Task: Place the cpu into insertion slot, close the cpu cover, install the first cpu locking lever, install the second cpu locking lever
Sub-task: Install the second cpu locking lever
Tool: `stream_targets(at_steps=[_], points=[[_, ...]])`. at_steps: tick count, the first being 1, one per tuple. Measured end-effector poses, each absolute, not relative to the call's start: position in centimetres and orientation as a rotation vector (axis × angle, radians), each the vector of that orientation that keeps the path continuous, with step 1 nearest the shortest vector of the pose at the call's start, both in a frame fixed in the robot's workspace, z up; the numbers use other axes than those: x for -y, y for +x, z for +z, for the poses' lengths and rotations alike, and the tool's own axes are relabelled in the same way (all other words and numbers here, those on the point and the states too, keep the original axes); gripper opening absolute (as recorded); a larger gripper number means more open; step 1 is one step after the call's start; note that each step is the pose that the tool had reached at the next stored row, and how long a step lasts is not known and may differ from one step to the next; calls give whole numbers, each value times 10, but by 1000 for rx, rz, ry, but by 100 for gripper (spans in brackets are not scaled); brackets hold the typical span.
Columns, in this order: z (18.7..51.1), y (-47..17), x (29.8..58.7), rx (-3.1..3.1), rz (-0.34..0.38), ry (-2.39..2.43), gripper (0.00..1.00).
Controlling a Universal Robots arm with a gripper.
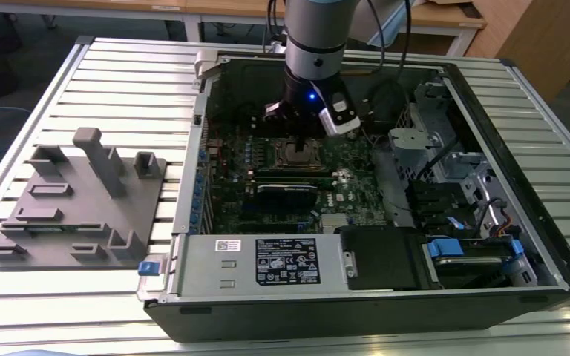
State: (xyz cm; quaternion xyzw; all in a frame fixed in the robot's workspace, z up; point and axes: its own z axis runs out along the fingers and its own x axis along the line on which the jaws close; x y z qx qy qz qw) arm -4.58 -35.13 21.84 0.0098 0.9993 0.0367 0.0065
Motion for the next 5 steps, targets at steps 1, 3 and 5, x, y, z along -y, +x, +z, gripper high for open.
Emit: stream_targets(at_steps=[1, 3, 5], points=[[218, -46, 351, -3126, 115, 31, 10], [218, -46, 351, -3126, 115, 32, 10], [218, -46, 351, -3126, 115, 32, 10]])
